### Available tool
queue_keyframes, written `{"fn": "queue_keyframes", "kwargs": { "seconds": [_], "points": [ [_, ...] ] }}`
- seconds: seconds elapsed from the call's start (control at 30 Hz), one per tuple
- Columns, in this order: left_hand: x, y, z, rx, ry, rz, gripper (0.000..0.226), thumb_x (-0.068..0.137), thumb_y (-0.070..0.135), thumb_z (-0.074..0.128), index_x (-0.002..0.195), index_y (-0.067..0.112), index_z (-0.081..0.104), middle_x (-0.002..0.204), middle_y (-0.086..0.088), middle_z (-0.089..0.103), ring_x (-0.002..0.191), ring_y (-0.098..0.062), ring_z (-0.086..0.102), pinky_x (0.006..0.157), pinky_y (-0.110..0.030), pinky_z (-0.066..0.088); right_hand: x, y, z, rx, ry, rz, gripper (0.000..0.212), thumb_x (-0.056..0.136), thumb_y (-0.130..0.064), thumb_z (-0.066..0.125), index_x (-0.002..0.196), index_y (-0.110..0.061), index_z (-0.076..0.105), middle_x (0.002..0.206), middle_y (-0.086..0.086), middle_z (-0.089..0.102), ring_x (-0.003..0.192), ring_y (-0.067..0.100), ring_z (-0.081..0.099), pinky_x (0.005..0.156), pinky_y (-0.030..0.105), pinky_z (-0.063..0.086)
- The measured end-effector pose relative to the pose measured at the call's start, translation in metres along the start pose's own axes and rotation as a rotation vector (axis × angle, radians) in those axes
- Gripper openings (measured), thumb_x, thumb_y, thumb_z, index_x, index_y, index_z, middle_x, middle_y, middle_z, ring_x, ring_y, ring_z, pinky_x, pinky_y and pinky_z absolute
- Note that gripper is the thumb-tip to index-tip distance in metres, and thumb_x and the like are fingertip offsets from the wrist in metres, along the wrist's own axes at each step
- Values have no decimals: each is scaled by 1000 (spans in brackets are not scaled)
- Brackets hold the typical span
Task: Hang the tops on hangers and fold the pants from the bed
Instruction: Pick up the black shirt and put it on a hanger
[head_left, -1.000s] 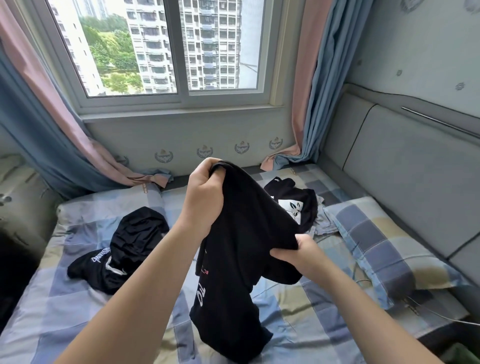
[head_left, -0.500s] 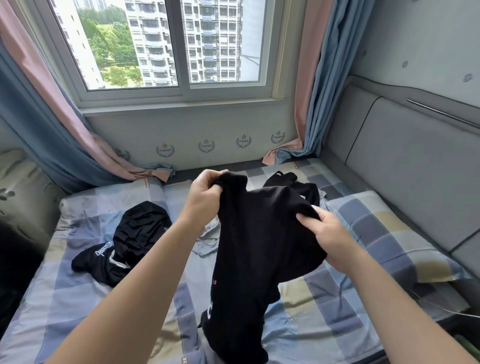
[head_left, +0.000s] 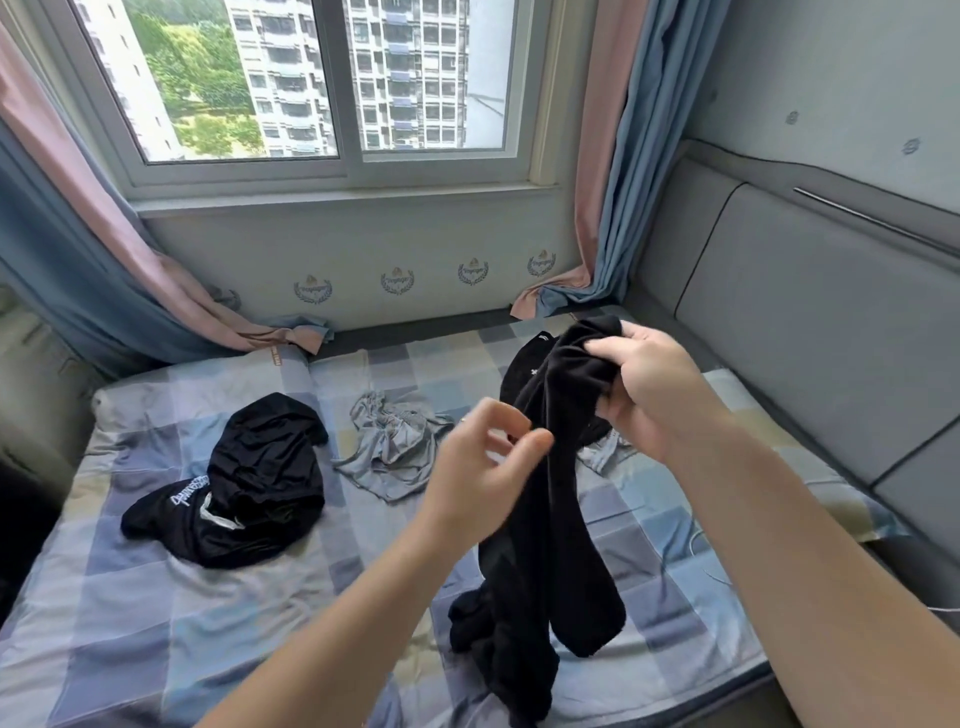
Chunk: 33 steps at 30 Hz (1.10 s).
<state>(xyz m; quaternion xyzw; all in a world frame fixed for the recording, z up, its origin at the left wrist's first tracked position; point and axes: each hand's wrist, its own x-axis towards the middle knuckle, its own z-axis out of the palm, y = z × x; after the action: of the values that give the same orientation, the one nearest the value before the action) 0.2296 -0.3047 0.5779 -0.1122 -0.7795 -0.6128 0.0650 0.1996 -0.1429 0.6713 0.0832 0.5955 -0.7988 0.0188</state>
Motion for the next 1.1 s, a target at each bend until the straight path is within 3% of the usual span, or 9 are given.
{"fn": "queue_keyframes", "kwargs": {
  "seconds": [0.13,0.23,0.3,0.4,0.53,0.67,0.83,0.97,1.1],
  "points": [
    [-9,1,22,44,-208,-96,47,73,52,75,111,29,59,103,16,69,90,-2,67,76,-26,57,-5,-13,10,112,-18,-75,20,102,4,41,101,-2,60,85,16,65,71,25,70,59,35,60],
    [-10,-13,28,195,-186,-157,35,86,32,70,119,26,60,109,11,67,101,-9,63,87,-35,55,-6,-23,13,177,-11,-140,18,103,2,42,109,1,59,91,20,69,78,31,73,63,39,61],
    [-11,-27,25,324,-161,-215,17,96,24,60,111,19,65,104,4,69,98,-18,64,86,-40,54,-6,-31,12,210,12,-193,17,103,1,44,110,0,59,87,19,73,78,31,74,64,40,60],
    [-11,-44,14,437,-104,-292,24,104,29,48,94,13,64,88,-3,68,82,-25,62,72,-37,52,1,-39,4,221,83,-270,14,103,-2,46,101,-3,60,81,15,73,76,30,74,66,42,61],
    [0,-40,-4,267,-37,-243,28,103,19,49,75,14,51,65,5,54,57,-14,46,49,-20,32,18,-26,-12,131,152,-270,15,104,-4,45,104,-6,60,95,13,73,91,33,73,72,42,60],
    [17,-15,-18,-66,13,-208,18,97,12,51,91,8,67,77,-2,63,72,-20,55,65,-37,43,23,1,-31,8,89,-195,51,103,-7,49,151,-13,36,133,0,63,121,21,62,98,45,53],
    [23,11,-28,-239,68,-241,36,102,10,45,83,22,73,85,-8,73,84,-29,70,77,-46,58,2,47,-42,-171,-73,-99,31,97,-21,58,128,-17,59,125,2,70,113,20,67,90,37,56],
    [21,26,-26,-312,95,-276,43,102,8,44,75,26,72,84,-11,71,84,-31,69,82,-57,56,-30,114,-37,-487,-281,30,59,77,-49,73,132,-38,54,127,-17,65,118,-2,59,95,23,50],
    [17,36,-25,-357,65,-256,39,102,12,44,77,23,71,84,-16,68,84,-38,66,83,-61,55,-40,179,-37,-627,-351,196,37,77,-40,77,112,-44,64,107,-24,72,101,-5,67,82,18,54]
  ]
}}
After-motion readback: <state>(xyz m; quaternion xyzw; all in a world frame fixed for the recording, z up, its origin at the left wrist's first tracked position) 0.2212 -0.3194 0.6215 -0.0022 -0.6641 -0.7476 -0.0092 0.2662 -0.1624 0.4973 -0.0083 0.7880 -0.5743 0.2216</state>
